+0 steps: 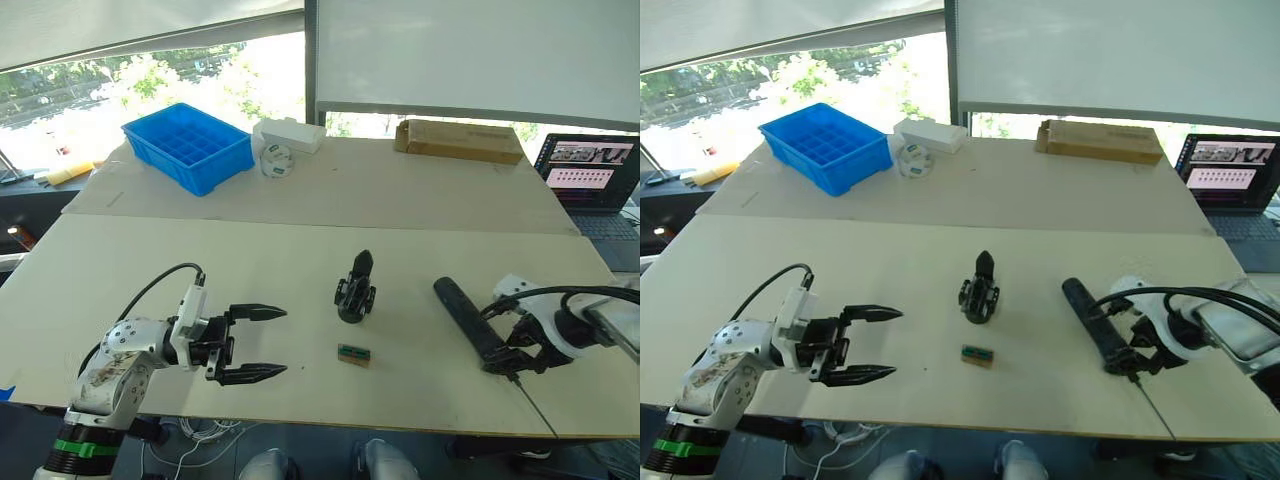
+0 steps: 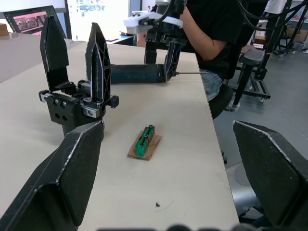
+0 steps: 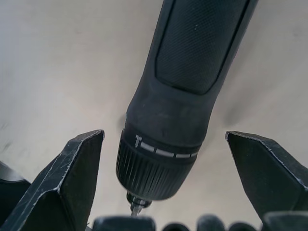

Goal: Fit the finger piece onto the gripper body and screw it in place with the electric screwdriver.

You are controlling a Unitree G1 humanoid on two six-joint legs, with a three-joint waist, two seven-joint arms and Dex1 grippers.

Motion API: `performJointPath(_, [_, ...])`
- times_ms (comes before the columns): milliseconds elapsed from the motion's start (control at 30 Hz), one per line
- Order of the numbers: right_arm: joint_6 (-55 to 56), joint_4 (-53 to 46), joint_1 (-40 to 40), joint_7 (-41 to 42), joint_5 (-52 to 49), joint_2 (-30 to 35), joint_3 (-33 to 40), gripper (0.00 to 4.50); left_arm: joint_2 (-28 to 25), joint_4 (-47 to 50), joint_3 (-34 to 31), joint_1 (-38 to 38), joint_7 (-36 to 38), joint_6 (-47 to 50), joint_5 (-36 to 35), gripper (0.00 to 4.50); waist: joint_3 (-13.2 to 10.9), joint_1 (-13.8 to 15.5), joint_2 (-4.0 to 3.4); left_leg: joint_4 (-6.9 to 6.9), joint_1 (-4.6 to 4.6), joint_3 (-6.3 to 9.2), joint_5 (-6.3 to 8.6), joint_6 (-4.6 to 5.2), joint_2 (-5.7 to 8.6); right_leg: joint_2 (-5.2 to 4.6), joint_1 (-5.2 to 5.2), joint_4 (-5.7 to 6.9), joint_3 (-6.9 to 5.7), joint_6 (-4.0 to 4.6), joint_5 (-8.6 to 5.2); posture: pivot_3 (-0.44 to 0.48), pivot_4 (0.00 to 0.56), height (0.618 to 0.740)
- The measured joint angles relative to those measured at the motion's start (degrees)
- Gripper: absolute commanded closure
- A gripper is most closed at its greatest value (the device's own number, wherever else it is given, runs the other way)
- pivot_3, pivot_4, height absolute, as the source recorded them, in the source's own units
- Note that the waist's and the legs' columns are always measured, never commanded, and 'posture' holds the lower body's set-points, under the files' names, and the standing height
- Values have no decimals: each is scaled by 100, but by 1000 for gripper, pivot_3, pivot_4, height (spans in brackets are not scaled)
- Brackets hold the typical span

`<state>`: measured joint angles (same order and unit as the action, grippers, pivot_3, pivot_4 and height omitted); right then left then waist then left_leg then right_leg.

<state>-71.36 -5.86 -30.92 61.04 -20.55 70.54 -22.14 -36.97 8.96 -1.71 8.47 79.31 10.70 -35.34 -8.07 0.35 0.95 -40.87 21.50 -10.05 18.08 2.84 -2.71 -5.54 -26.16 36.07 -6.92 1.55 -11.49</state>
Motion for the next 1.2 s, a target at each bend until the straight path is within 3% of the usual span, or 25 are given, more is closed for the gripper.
performJointPath(300, [-657, 380, -509, -161, 16, -330, -233, 14, 2, 209, 53, 23, -251, 215, -6, 0, 0, 3, 0, -8, 4, 3, 0, 0, 1, 1, 4, 0, -11, 1, 1, 0, 150, 740])
performJointPath(433, [-642, 382, -515, -148, 79, -301, -321, 1136, 2, 332, 52, 25, -368, 239, -7, 0, 1, 14, 1, -8, 3, 4, 0, 0, 2, 0, 6, -1, -10, 0, 1, 0, 150, 740])
performJointPath(567, [-624, 332, -498, -90, 95, -266, -410, 2529, 2, 391, 52, 50, -451, 292, -17, 0, 2, 15, 4, -9, 3, 6, 0, 0, 1, 2, 8, 0, -11, 0, 1, 0, 150, 740])
performJointPath(800, [-499, 339, -398, 13, 175, -194, -420, 2586, 2, 397, 71, 209, -501, 356, -16, 0, 7, 47, 11, -11, 8, 14, 0, 0, 3, 0, 11, -3, -18, -1, 1, 0, 150, 740])
performJointPath(1000, [-394, 294, 398, -92, -14, -182, 570, 2586, 2, 389, 76, 324, -540, 356, 9, 0, 13, 92, 21, -13, 14, 27, 0, 1, 9, -4, 19, -7, -29, -3, -1, 0, 150, 740])
performJointPath(1133, [-550, 241, 1141, -348, -317, -204, 1656, 2586, 3, 337, 69, 328, -562, 334, 69, 0, 12, 96, 19, -14, 19, 24, -1, 2, 12, -4, 11, -2, -25, -6, 1, 0, 150, 740])
performJointPath(1200, [-583, 83, 1669, -479, -474, -467, 2689, 2586, 8, 287, 68, 304, -545, 274, 128, 0, 12, 82, 18, -12, 18, 24, -2, 1, 9, 2, 9, 0, -23, -6, 0, 0, 150, 740])
